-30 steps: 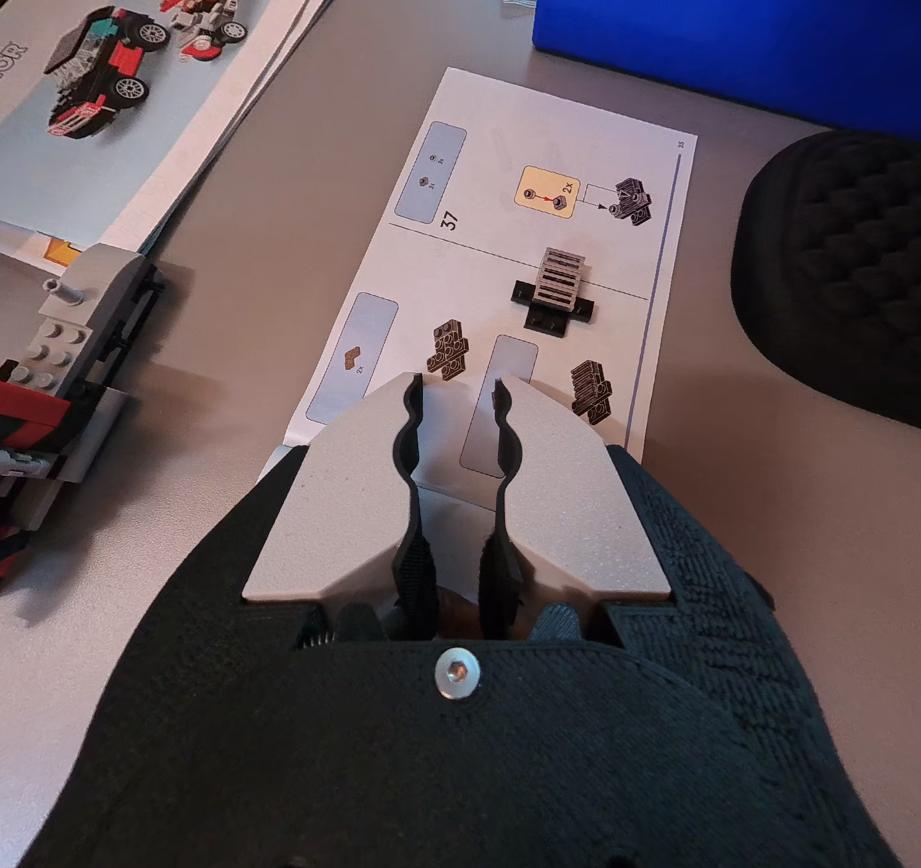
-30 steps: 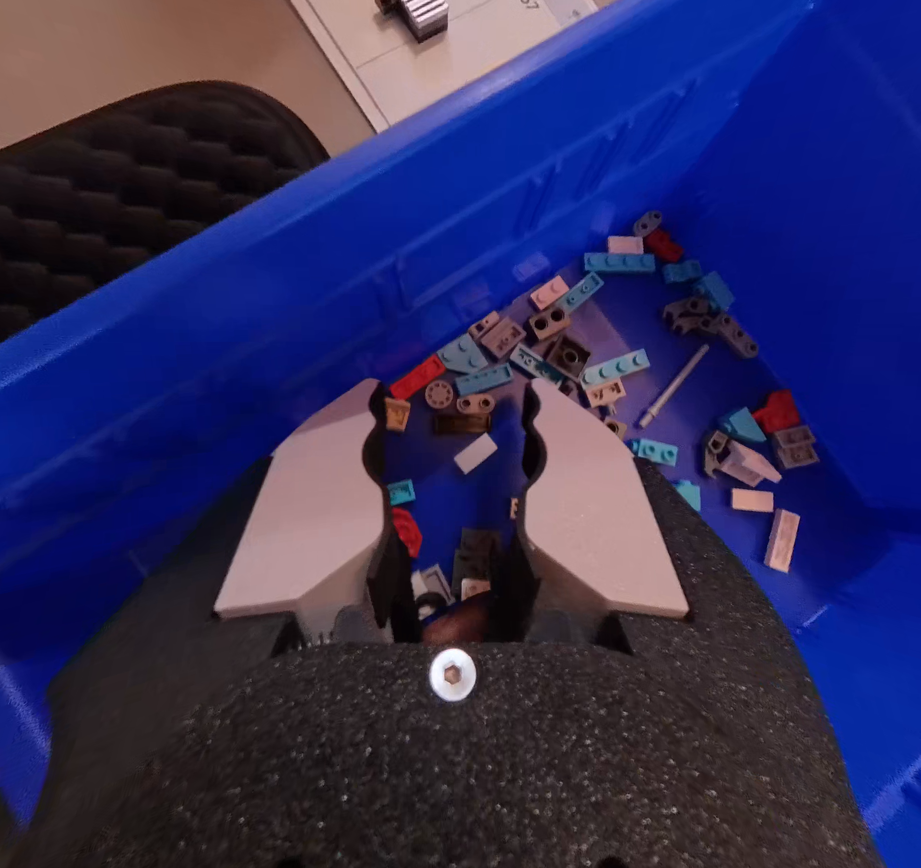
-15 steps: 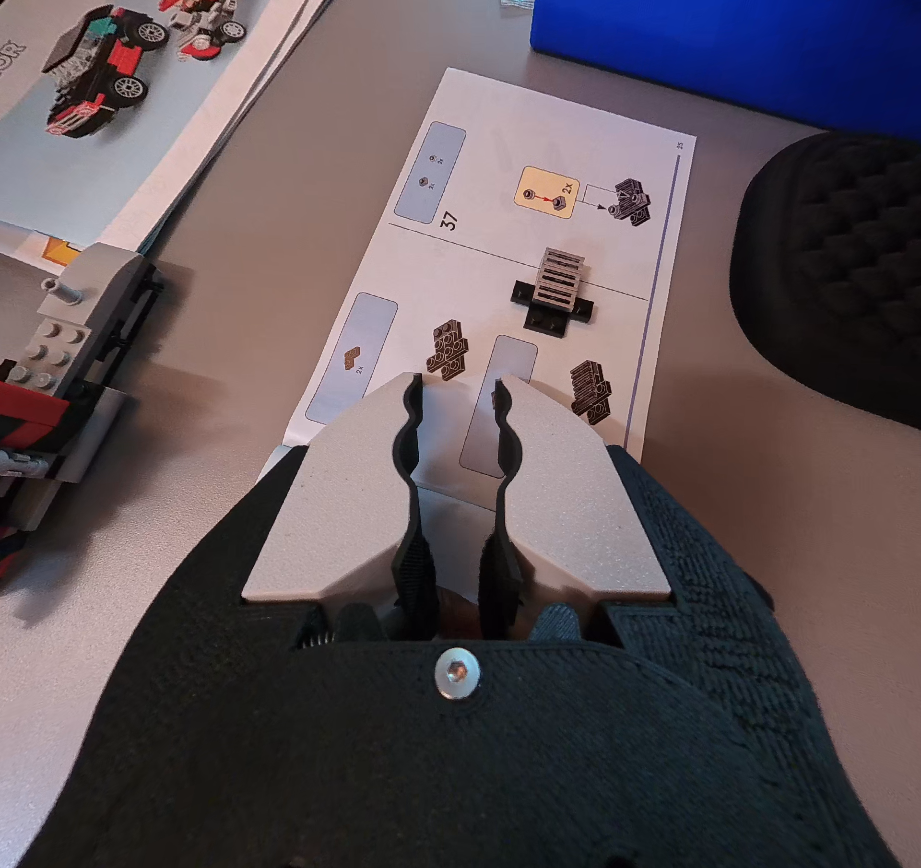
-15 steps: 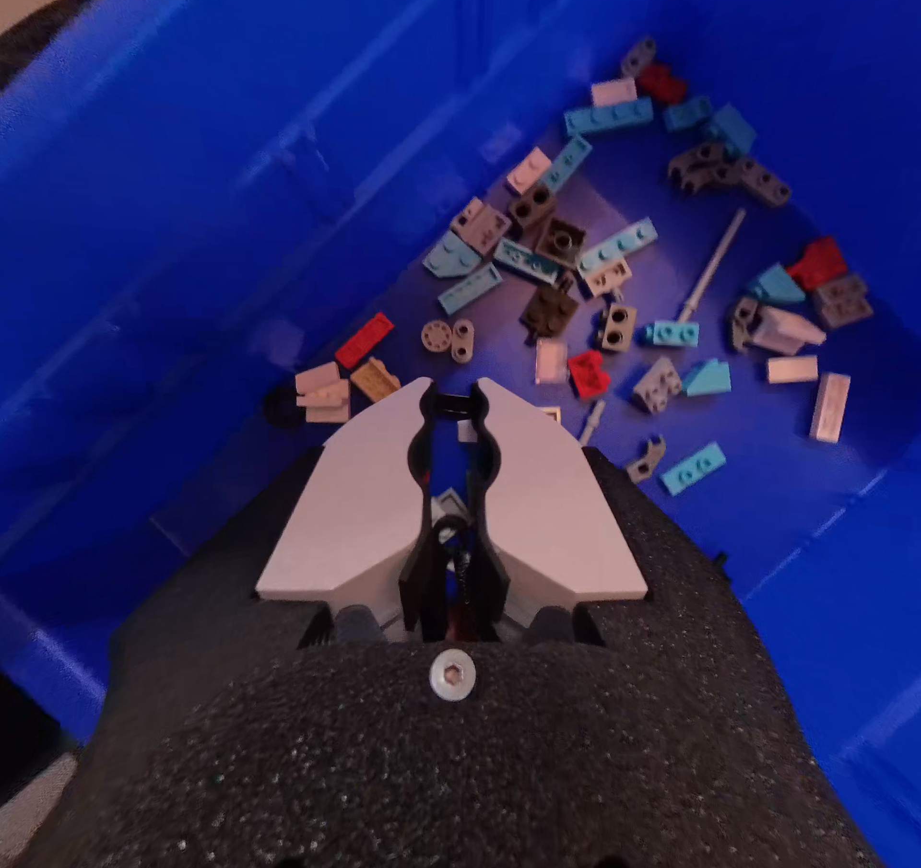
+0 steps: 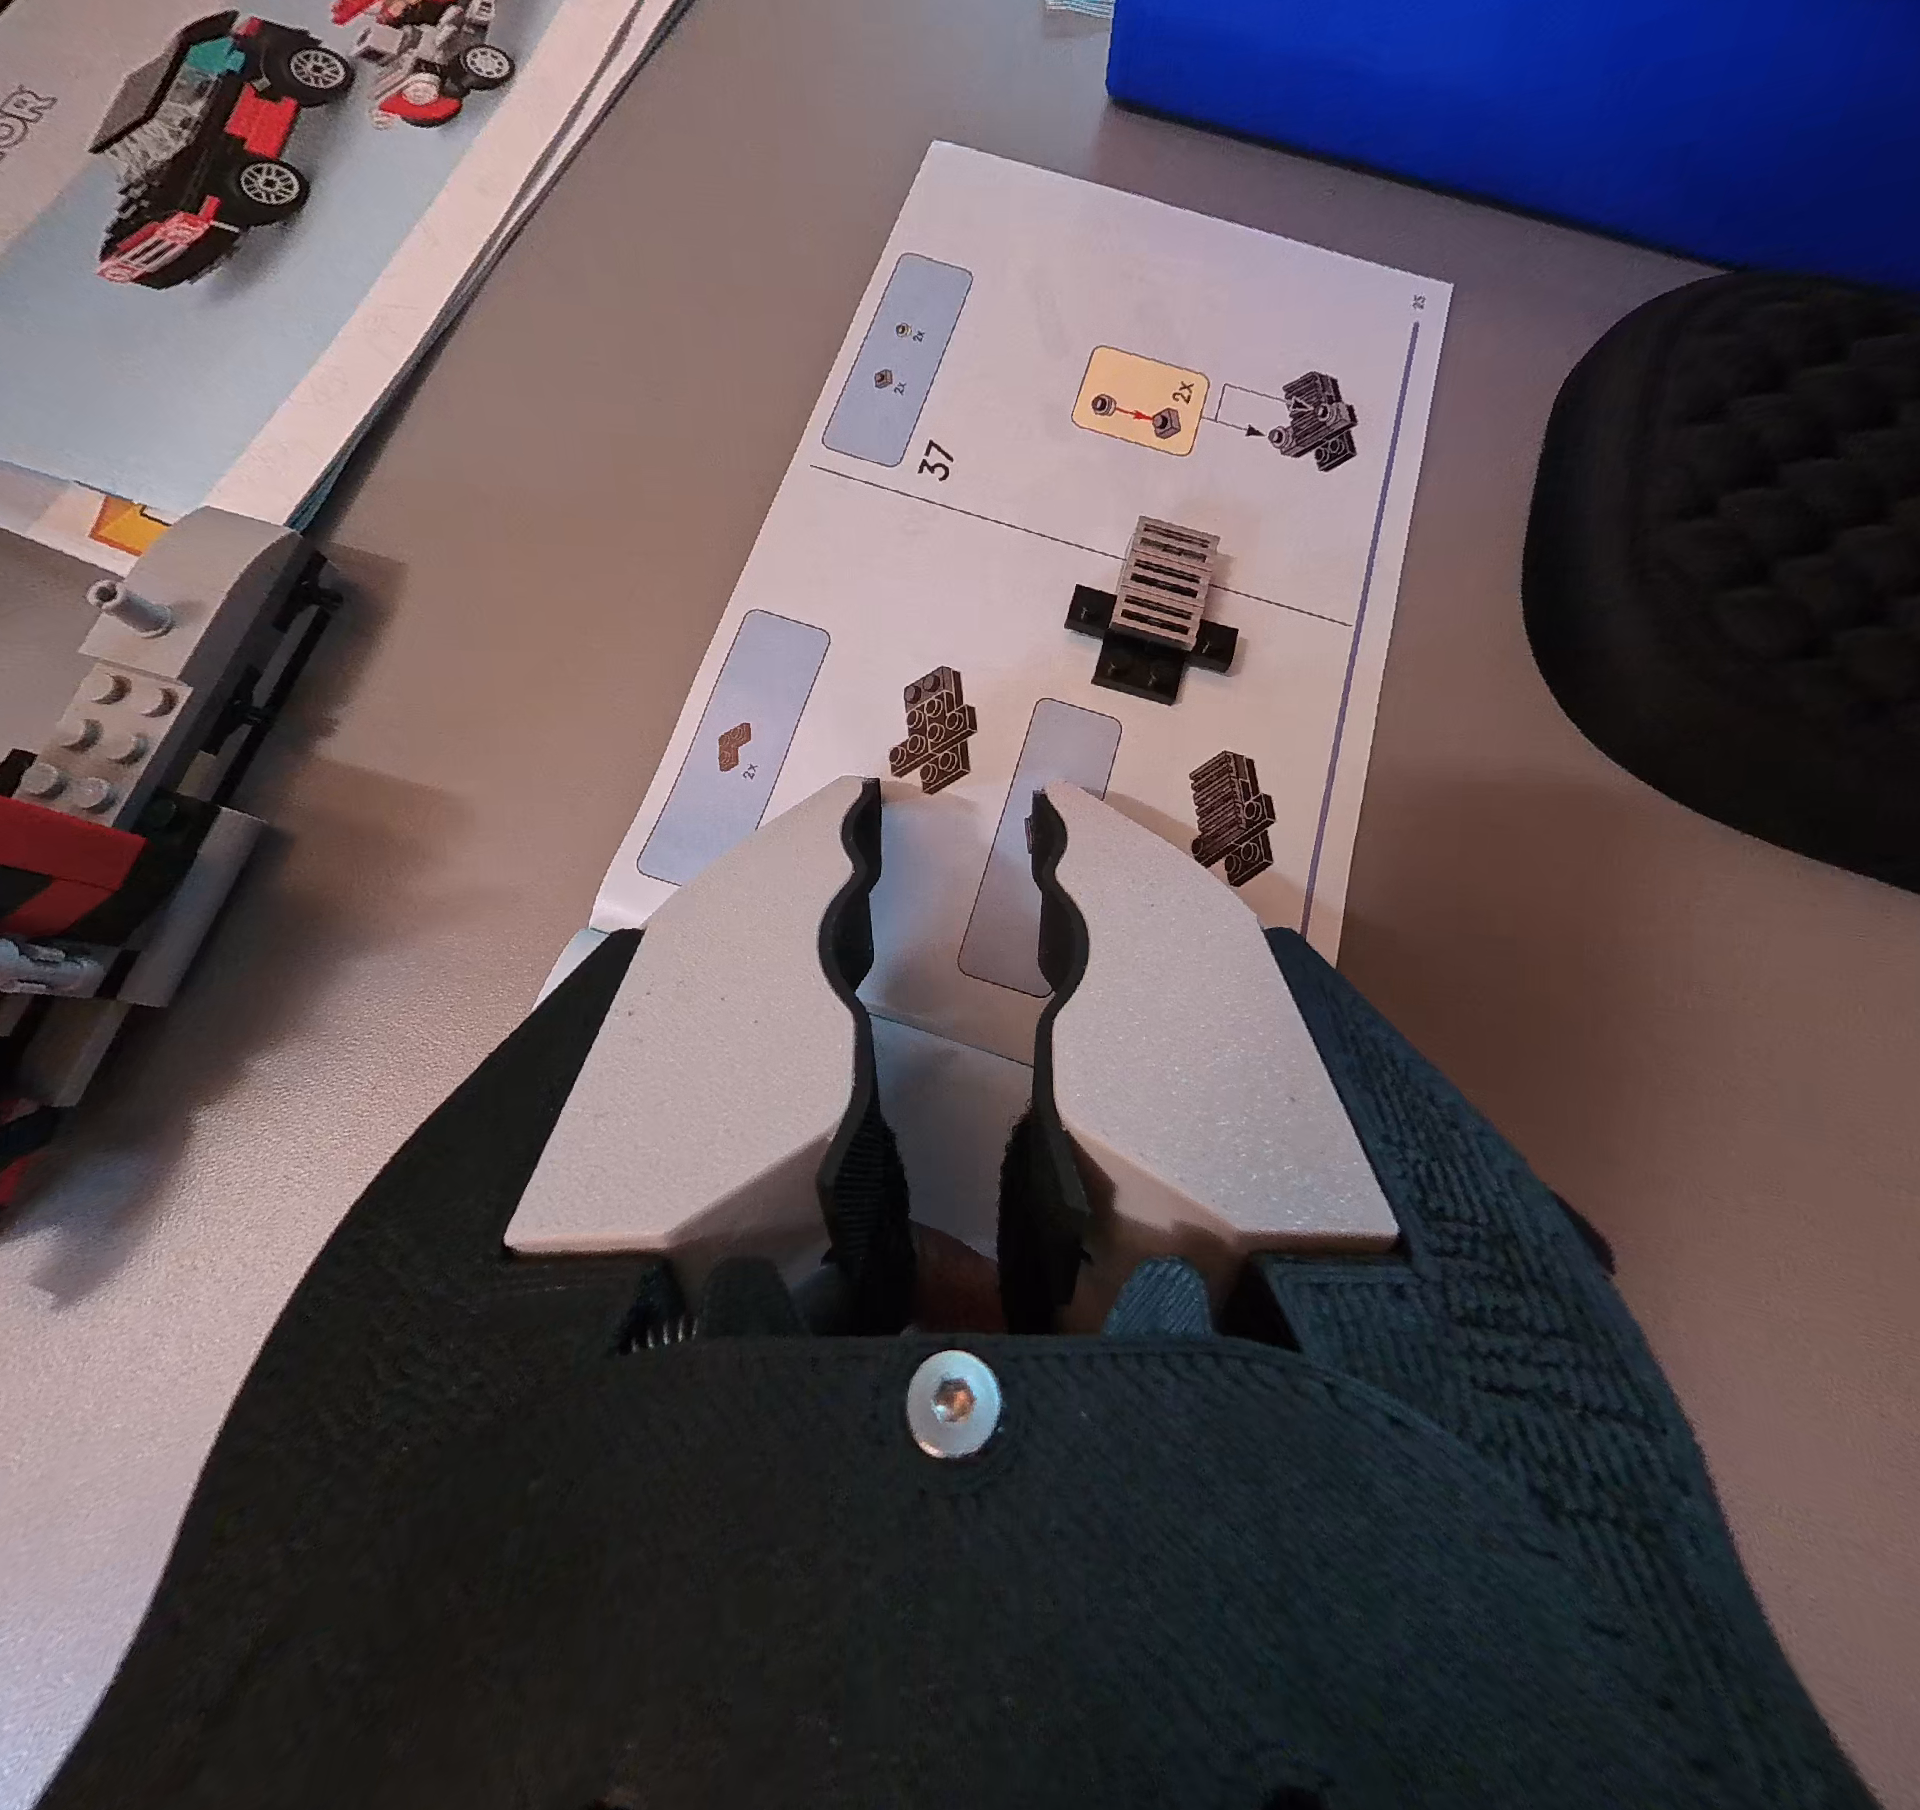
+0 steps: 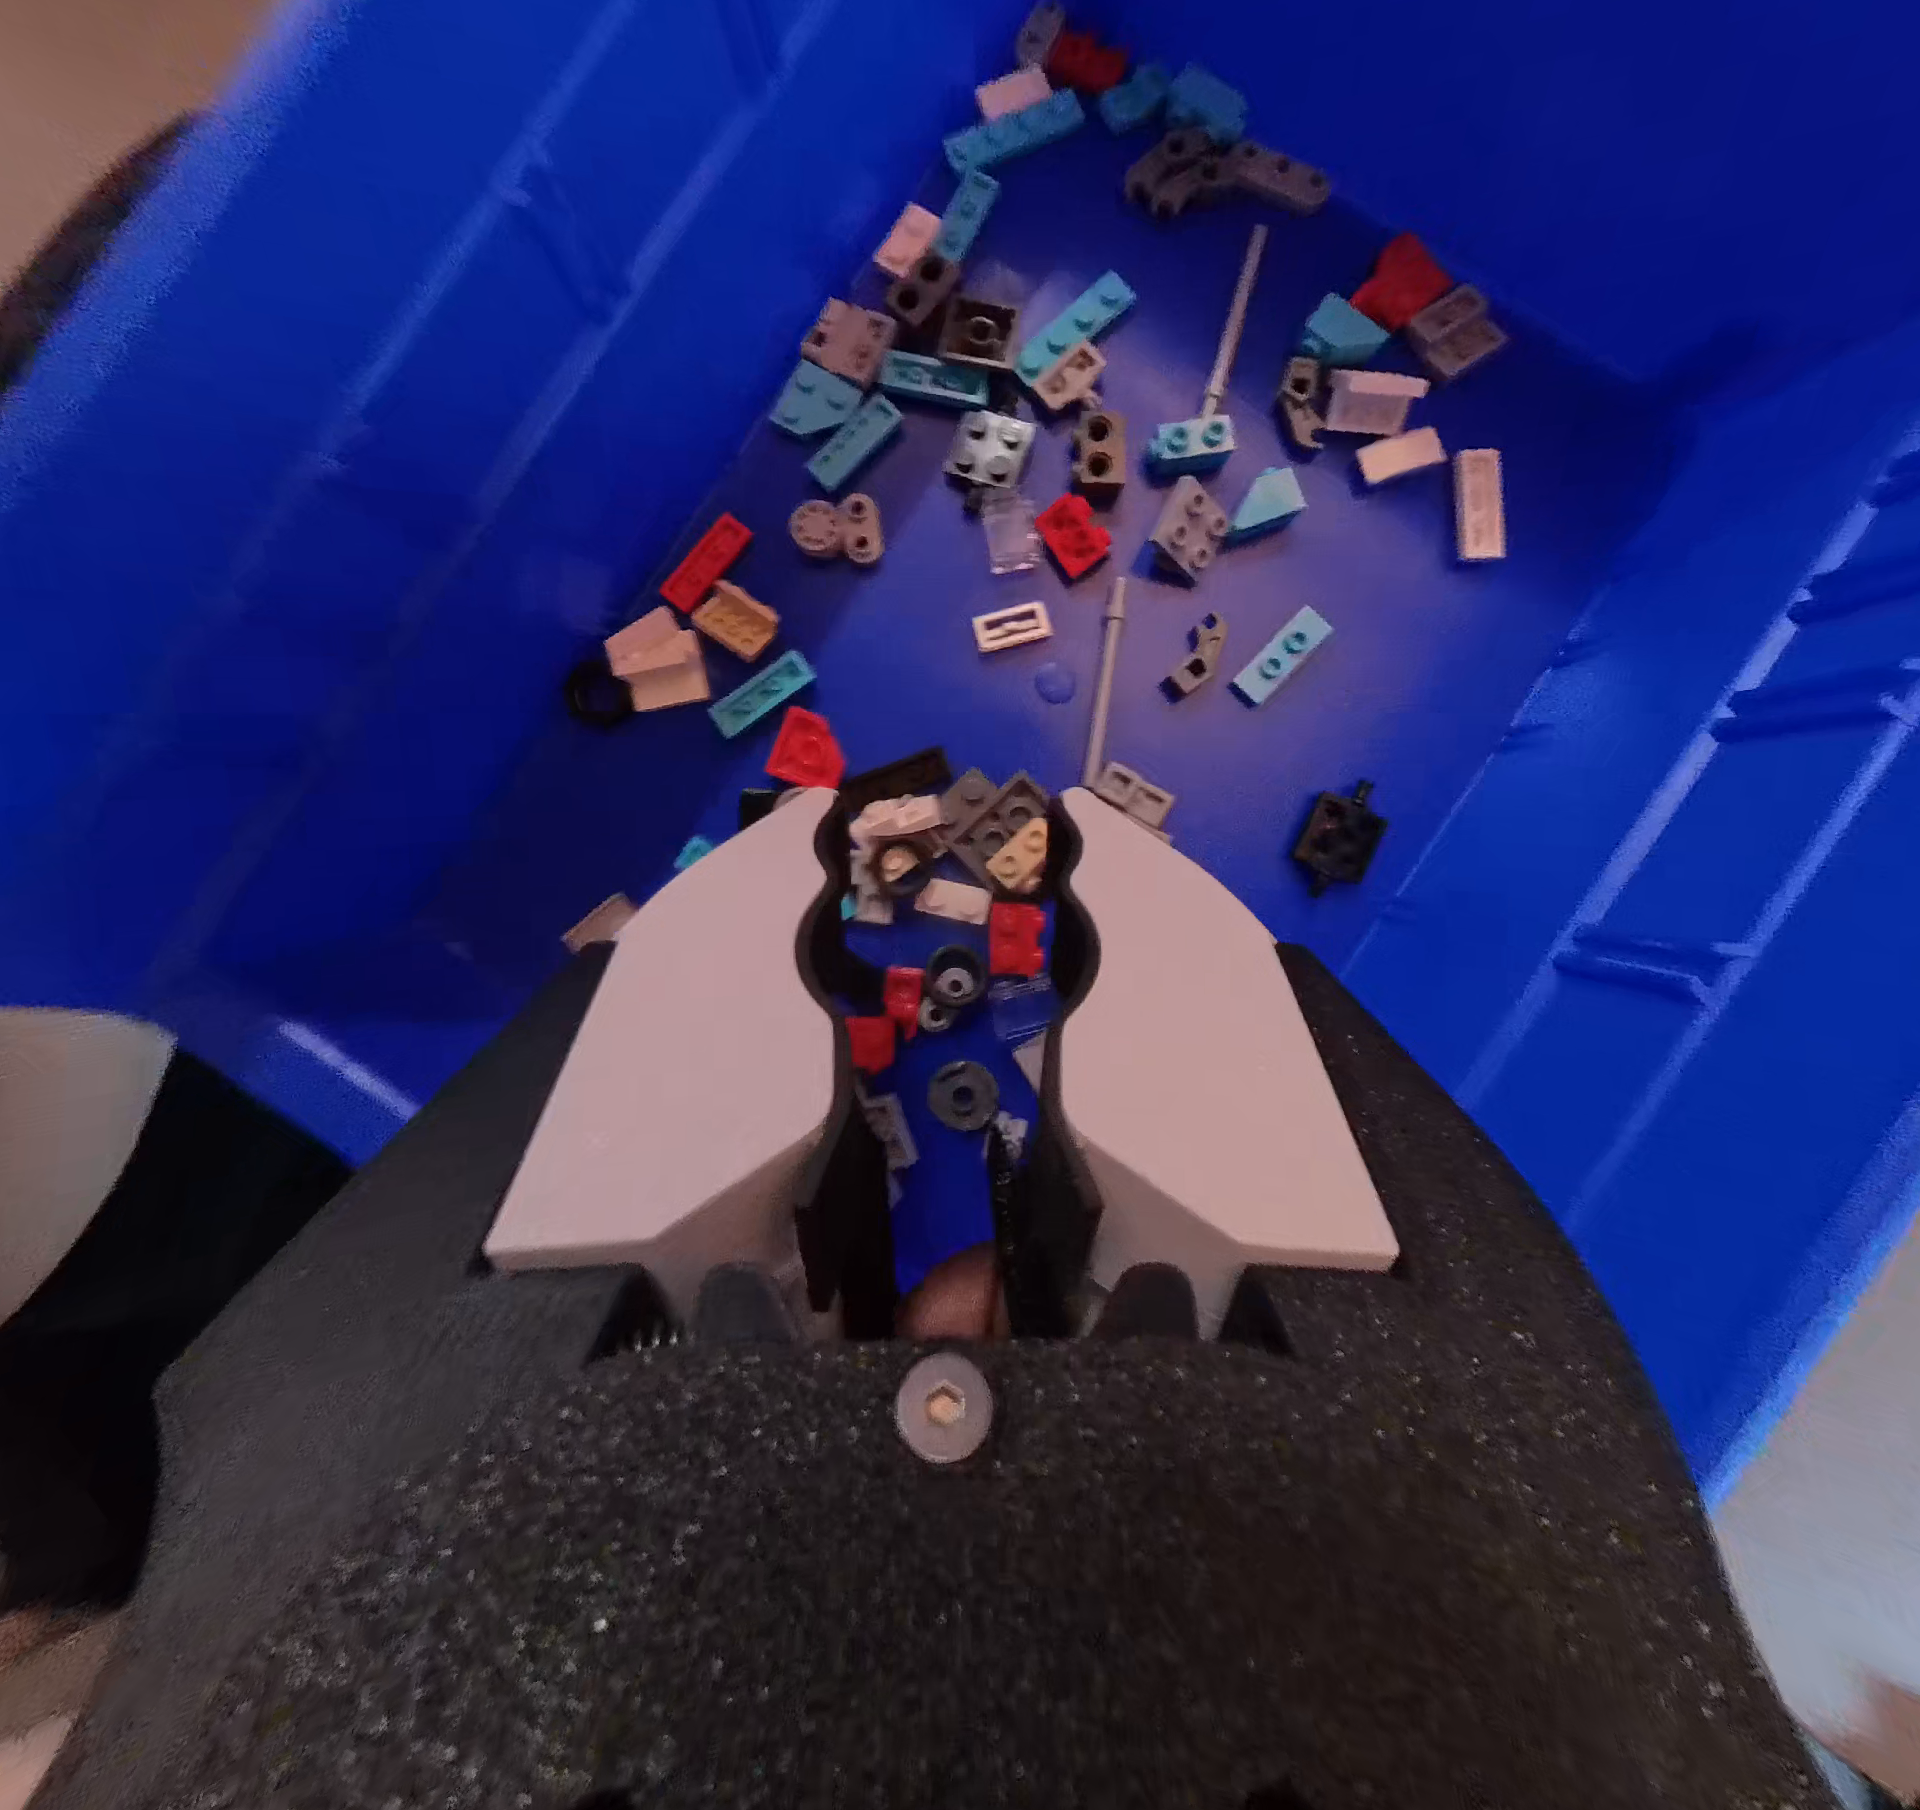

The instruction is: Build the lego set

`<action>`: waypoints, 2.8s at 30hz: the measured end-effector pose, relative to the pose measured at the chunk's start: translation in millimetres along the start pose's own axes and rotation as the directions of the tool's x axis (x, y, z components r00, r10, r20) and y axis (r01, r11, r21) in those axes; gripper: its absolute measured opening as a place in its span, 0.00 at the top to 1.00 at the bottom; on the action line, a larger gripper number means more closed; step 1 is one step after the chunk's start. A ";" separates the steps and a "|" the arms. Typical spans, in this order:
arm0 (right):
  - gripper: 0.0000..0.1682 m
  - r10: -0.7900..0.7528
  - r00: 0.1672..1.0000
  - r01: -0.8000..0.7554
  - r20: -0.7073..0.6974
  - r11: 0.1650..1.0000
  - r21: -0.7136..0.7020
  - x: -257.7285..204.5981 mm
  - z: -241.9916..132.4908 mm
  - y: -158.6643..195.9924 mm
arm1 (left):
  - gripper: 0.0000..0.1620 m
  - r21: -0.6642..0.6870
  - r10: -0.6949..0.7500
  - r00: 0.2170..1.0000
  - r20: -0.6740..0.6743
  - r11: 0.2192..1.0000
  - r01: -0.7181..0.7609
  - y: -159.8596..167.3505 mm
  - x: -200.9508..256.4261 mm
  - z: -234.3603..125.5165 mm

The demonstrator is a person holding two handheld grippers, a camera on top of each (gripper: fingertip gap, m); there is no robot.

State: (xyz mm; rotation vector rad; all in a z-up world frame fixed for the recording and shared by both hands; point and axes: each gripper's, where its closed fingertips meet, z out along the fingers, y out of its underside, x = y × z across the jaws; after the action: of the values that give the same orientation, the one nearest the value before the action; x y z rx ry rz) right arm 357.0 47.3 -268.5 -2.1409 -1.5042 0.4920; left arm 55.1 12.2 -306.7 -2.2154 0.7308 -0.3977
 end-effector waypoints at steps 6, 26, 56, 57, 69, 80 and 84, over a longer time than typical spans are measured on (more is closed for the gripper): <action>0.86 -0.106 0.981 0.116 0.160 0.992 -0.053 -27.4 -1.7 11.1 | 0.83 0.000 0.002 1.000 0.002 1.000 -0.002 0.1 0.0 0.1; 0.87 -0.004 0.977 0.068 0.215 0.955 -0.289 -40.9 -24.1 49.7 | 0.83 0.000 0.000 1.000 0.000 1.000 0.000 0.0 0.0 0.0; 0.85 -0.012 0.988 -0.016 -0.151 0.983 -0.181 10.4 -71.9 50.7 | 0.83 -0.001 0.007 1.000 0.005 1.000 -0.007 0.5 0.2 -0.2; 0.80 -0.041 0.984 0.013 -0.172 0.987 -0.163 13.2 -72.1 46.1 | 0.83 -0.001 0.008 1.000 0.005 1.000 -0.008 0.4 0.2 -0.1; 0.64 -0.148 0.982 0.173 -0.119 0.954 0.246 -5.2 -47.0 -46.1 | 0.83 -0.001 0.004 1.000 0.004 1.000 -0.004 0.4 0.0 -0.2; 0.64 -0.097 0.942 0.230 -0.323 0.884 0.407 24.6 -54.9 -87.7 | 0.83 0.000 0.000 1.000 0.005 1.000 0.000 0.2 -0.5 -0.1; 0.68 0.003 0.905 0.193 -0.425 0.888 0.418 51.4 -74.7 -78.1 | 0.83 0.000 -0.002 1.000 0.003 1.000 0.002 0.0 -0.5 0.0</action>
State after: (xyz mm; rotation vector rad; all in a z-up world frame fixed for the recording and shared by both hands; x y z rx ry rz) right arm 354.2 105.0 -163.7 -1.6614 -1.1159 0.2860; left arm 54.6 12.5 -306.7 -2.2165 0.7271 -0.3947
